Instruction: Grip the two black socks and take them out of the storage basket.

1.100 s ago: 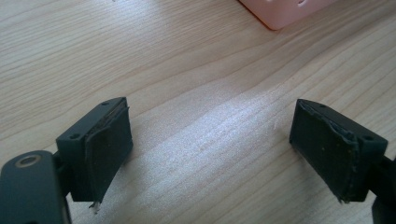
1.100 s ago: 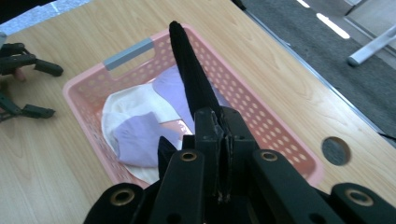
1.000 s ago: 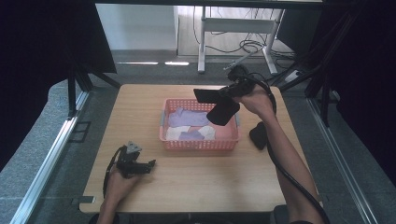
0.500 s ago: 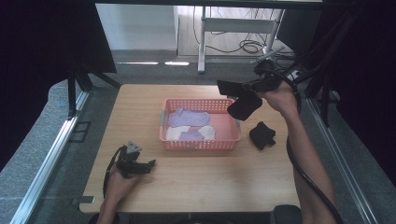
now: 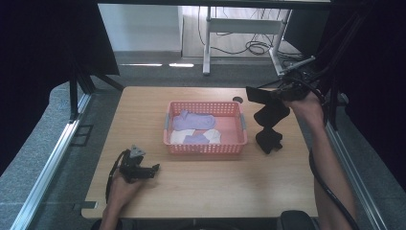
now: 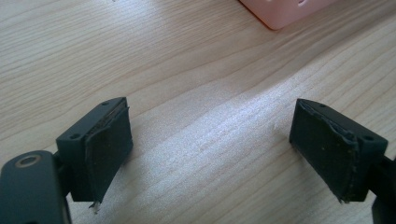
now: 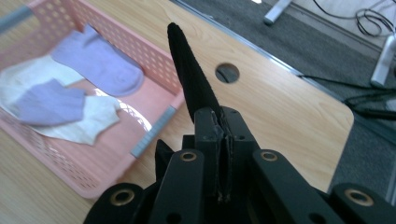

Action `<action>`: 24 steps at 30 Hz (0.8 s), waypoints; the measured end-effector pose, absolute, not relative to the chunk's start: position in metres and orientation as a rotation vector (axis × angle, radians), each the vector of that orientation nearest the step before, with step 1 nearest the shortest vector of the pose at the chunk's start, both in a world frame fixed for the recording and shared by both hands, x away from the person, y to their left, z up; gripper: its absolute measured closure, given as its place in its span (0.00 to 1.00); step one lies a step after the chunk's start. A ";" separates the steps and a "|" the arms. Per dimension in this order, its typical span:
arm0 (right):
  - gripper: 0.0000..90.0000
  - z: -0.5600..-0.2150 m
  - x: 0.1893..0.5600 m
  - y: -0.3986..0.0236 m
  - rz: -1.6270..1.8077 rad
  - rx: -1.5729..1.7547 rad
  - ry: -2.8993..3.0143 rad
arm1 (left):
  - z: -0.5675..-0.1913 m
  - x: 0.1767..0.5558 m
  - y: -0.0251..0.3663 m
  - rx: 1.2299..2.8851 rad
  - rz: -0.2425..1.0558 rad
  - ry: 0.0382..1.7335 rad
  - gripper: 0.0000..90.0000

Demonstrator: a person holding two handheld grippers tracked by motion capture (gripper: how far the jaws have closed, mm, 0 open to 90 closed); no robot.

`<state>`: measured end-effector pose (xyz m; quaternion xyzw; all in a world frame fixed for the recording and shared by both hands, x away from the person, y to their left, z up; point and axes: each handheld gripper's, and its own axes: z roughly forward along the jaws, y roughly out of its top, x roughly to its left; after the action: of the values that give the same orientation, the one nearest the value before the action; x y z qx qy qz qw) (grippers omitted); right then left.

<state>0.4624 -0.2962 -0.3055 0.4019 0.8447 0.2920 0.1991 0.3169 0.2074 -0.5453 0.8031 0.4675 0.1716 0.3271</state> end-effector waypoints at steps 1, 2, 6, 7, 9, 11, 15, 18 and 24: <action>0.96 -0.309 0.463 -0.299 0.805 1.130 2.360 | -0.545 0.317 0.207 2.103 0.450 1.225 0.14; 0.96 -0.313 0.463 -0.301 0.798 1.143 2.355 | -0.545 0.317 0.207 2.103 0.450 1.225 0.14; 0.96 -0.331 0.464 -0.309 0.769 1.187 2.366 | -0.545 0.317 0.207 2.105 0.446 1.226 0.14; 0.96 -0.336 0.464 -0.310 0.760 1.200 2.366 | -0.545 0.317 0.207 2.105 0.447 1.225 0.14; 0.96 -0.341 0.465 -0.311 0.752 1.207 2.368 | -0.545 0.317 0.207 2.105 0.447 1.226 0.14; 0.96 -0.355 0.465 -0.313 0.725 1.222 2.372 | -0.545 0.317 0.208 2.105 0.446 1.226 0.14; 0.96 -0.382 0.467 -0.317 0.680 1.256 2.373 | -0.545 0.317 0.207 2.104 0.445 1.227 0.14; 0.96 -0.395 0.468 -0.319 0.668 1.274 2.377 | -0.545 0.317 0.207 2.104 0.445 1.227 0.14; 0.94 -0.434 0.469 -0.322 0.645 1.318 2.391 | -0.545 0.317 0.207 2.099 0.445 1.229 0.14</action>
<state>0.4694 -0.3220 -0.4340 0.4631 0.8403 0.2267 0.1672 0.3166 0.2072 -0.5452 0.8019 0.4696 0.1698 0.3281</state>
